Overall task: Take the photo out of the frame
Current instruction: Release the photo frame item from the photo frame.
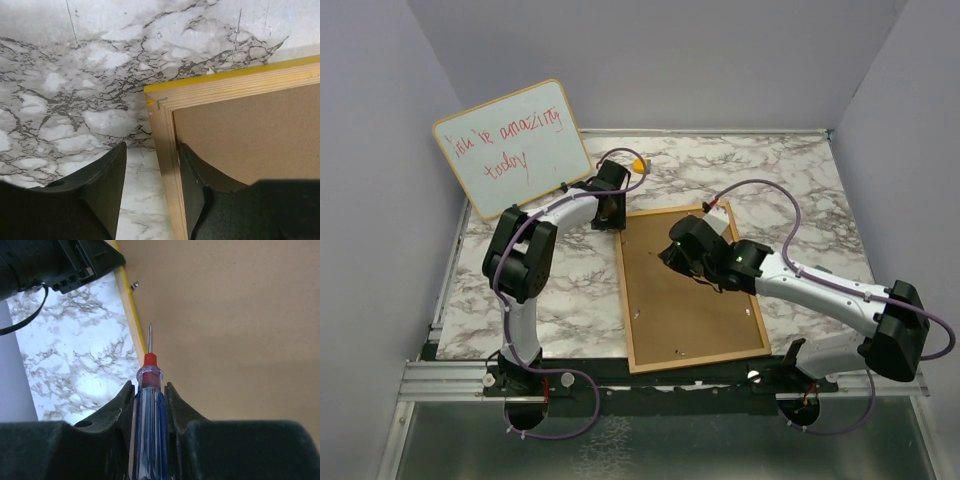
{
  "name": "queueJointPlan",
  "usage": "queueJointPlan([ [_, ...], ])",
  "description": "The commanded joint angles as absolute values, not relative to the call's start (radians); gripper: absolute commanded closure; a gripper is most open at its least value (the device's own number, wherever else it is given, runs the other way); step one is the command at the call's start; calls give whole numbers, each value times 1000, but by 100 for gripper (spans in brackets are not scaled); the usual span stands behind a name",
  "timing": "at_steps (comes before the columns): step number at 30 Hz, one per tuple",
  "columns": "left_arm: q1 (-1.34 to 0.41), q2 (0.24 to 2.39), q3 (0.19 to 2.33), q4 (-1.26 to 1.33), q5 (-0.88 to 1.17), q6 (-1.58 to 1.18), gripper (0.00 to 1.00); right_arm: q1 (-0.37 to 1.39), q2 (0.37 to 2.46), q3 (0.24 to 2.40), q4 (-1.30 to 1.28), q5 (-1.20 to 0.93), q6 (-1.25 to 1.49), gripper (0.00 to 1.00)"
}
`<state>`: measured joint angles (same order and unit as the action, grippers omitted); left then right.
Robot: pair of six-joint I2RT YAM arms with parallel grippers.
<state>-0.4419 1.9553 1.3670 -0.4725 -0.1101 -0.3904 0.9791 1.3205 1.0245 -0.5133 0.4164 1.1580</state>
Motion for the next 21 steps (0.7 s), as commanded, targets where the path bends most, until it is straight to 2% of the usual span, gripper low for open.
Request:
queueJointPlan([
  [1,-429,2026,1408,-516,-124,-381,55,966,1381,1102,-446,392,1152,100],
  [8,-413,1984,1410,-528,-166,-379,65,921,1500,1223,-470,390,1122,100],
  [14,-407,2027,1426,-535,-118,-374,77,855,1588,1326,-520,388,1191,100],
  [17,-403,2019,1434,-540,-99,-374,79,842,1602,1310,-536,346,1264,99],
  [21,-402,2003,1432,-540,-104,-374,79,842,1601,1194,-384,225,1233,100],
])
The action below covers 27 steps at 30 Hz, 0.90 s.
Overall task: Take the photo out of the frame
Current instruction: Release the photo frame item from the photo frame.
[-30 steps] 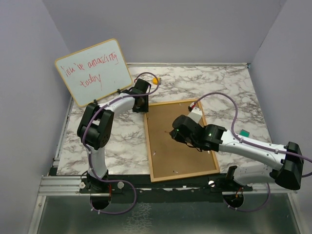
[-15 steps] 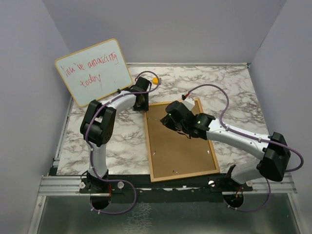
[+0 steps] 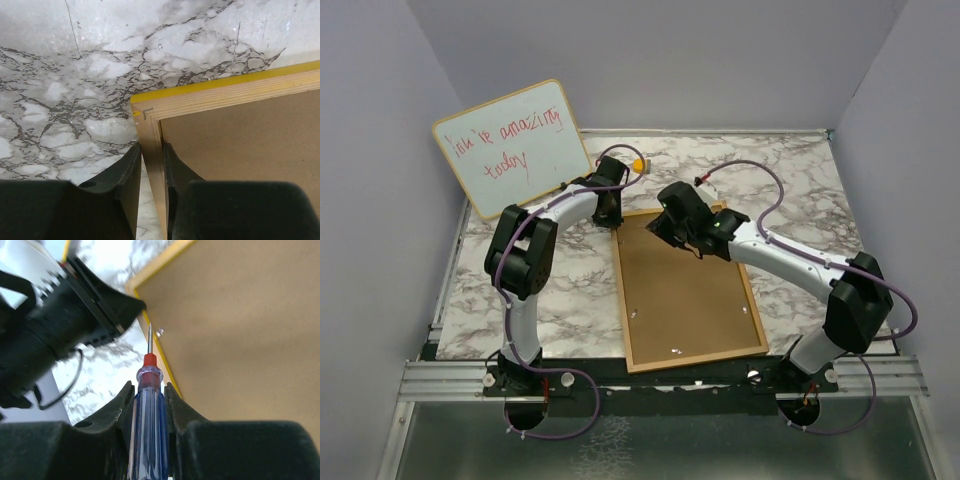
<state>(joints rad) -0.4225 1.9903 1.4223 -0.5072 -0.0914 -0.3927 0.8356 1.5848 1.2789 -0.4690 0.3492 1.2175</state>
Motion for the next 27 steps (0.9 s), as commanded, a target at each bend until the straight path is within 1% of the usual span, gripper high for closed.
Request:
queueJointPlan([
  [1,-402,2005,1433,-540,-94,-374,79,842,1611,1177,-351,200,1215,99],
  [3,-402,2009,1433,-541,-81,-376,80,841,1651,1196,-329,151,1176,100],
  [6,-402,2013,1433,-541,-81,-373,83,842,1724,1279,-397,114,1156,99],
  [9,-402,2015,1434,-540,-83,-371,84,842,1745,1287,-378,97,1144,99],
  [14,-403,2020,1436,-541,-71,-367,91,841,1733,1252,-325,131,1130,99],
  [18,-402,2016,1437,-541,-70,-367,94,818,1761,1335,-401,174,1101,100],
  [19,-402,2015,1436,-541,-70,-367,96,815,1769,1355,-414,178,1093,100],
  [21,-402,2012,1436,-541,-73,-368,97,813,1781,1379,-443,201,1105,100],
  [27,-400,2014,1438,-545,-69,-356,100,813,1800,1367,-410,181,1136,99],
])
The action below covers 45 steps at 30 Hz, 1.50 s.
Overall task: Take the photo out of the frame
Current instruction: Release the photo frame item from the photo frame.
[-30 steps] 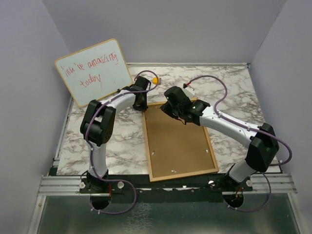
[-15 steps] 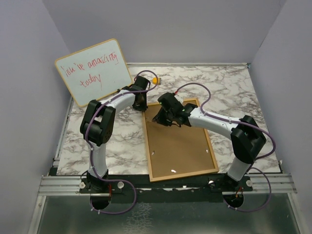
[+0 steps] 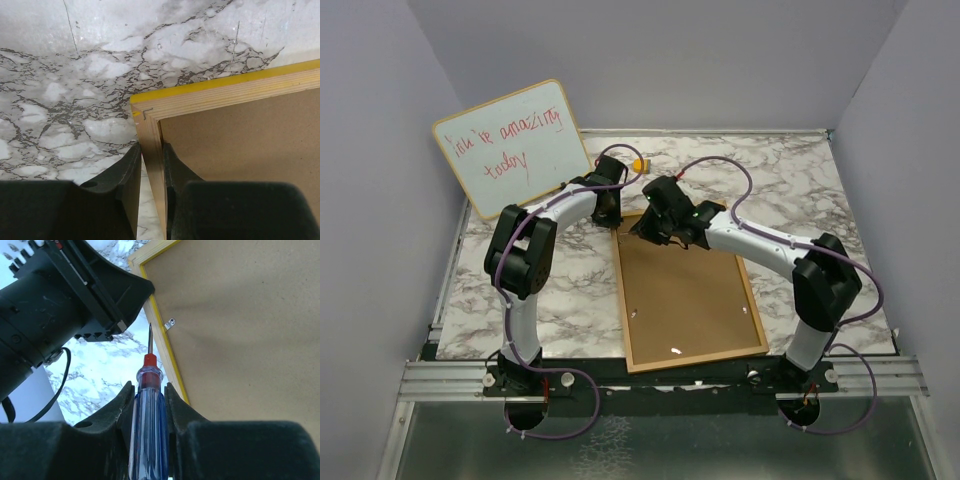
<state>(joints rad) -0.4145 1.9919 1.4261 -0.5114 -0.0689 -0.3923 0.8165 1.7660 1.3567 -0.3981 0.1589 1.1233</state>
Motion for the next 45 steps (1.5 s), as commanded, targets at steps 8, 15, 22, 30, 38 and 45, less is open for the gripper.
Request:
queueJointPlan([
  [8,-399,2003,1442,-553,-74,-356,100,813,1843,1389,-420,185,1130,100],
  [15,-397,1999,1443,-552,-74,-353,100,807,1865,1441,-441,205,1087,100],
  [22,-396,2006,1444,-554,-86,-350,100,806,1874,1452,-464,178,1076,99],
  [30,-396,1998,1445,-554,-63,-351,100,807,1865,1429,-484,176,1014,99],
  [38,-396,2013,1443,-551,-64,-350,100,806,1876,1400,-465,122,1065,100],
  [45,-396,2019,1447,-552,-57,-348,92,806,1861,1411,-457,107,1014,100],
])
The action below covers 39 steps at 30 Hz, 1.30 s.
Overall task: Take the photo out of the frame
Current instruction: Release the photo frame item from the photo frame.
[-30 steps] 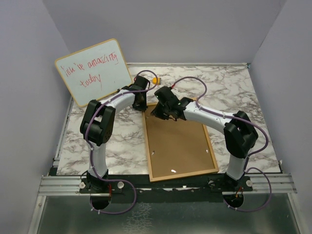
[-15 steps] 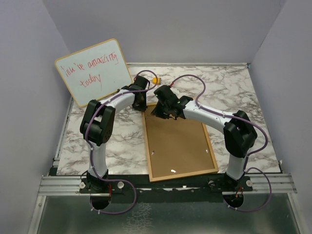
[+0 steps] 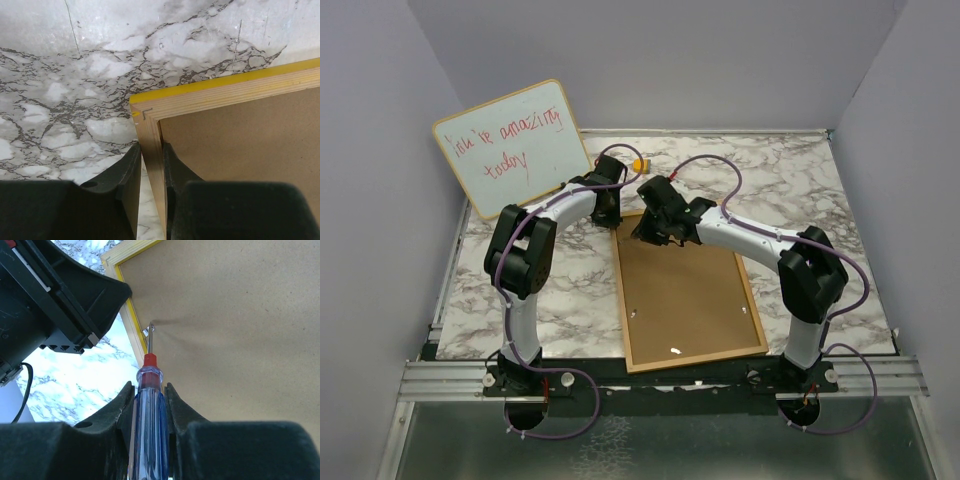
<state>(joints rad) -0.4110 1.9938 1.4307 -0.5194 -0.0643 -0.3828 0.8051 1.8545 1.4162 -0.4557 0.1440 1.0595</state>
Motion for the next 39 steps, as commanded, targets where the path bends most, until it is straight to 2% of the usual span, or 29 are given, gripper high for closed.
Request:
queueJointPlan([
  [1,-396,2020,1445,-552,-57,-348,92,807,1859,1420,-465,121,992,100],
  [5,-396,2023,1447,-554,-52,-348,91,806,1843,1459,-564,217,953,100],
  [13,-396,2033,1447,-557,-52,-344,91,806,1790,1345,-360,86,969,99],
  [20,-395,2041,1456,-569,-79,-336,94,807,1884,1497,-514,161,953,100],
  [27,-394,2029,1456,-571,-72,-337,95,807,1903,1480,-442,100,943,100],
  [39,-394,2029,1457,-571,-41,-355,98,807,1905,1454,-460,95,943,100],
])
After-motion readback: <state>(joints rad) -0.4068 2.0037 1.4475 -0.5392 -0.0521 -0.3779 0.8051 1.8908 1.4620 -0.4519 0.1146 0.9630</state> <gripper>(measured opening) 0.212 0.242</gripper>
